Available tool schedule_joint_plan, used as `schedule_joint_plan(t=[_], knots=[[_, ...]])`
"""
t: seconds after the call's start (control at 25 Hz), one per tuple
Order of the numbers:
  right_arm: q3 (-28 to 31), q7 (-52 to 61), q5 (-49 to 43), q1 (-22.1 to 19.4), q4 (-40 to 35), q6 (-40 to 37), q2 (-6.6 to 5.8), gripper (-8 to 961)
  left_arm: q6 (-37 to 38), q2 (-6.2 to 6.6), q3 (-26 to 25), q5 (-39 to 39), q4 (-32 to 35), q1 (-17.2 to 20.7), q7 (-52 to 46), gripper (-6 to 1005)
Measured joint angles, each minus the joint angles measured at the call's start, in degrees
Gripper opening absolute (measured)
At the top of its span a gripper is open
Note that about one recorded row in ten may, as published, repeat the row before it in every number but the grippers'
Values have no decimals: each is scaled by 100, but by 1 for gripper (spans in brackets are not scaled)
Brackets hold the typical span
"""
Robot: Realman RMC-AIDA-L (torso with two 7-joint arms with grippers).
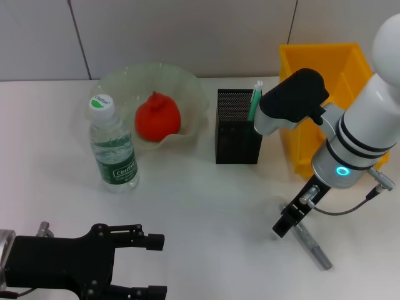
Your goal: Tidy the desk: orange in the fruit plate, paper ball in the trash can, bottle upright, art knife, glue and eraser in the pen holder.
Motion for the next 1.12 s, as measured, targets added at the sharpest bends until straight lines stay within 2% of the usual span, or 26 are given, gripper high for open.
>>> schedule_joint_plan(t=[0.16,0.44,0.72,0.92,1.04,1.12], knots=[[-10,1,0,33,60,23,0,711,0,-5,0,0,0,-3,0,828],[-61,10,1,154,325,63,4,533,0,-6,0,0,0,-5,-1,827],[-76,17,8,151,299,63,7,275,14,-19,0,0,0,-8,-4,827],[-132,18,9,134,261,62,9,157,16,-18,0,0,0,4,-5,827],[-90,18,24,42,-18,7,7,133,33,-17,0,-1,0,12,-6,827],[-15,14,90,-201,-766,-139,-25,133,34,-17,0,-1,1,14,-8,827]])
